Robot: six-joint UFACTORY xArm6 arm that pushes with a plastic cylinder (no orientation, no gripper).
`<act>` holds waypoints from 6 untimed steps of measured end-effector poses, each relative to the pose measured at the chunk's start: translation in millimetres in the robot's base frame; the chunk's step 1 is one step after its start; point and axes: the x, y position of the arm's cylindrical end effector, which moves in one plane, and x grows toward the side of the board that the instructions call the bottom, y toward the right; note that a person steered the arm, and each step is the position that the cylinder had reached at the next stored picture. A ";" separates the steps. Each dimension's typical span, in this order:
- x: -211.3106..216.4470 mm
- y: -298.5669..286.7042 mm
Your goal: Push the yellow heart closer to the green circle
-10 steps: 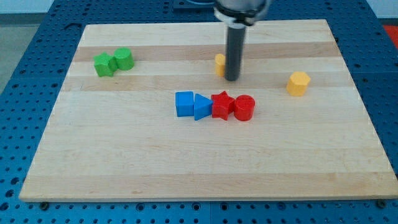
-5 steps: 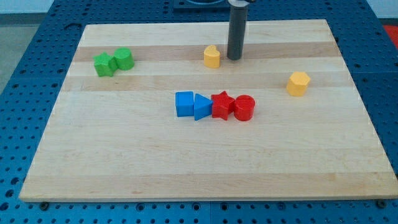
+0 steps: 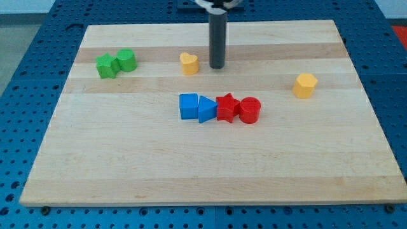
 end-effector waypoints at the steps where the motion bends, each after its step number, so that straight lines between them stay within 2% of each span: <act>1: 0.0 -51.8; 2: 0.0 -92.8; 4: 36.6 -73.7; 6: 34.7 -129.8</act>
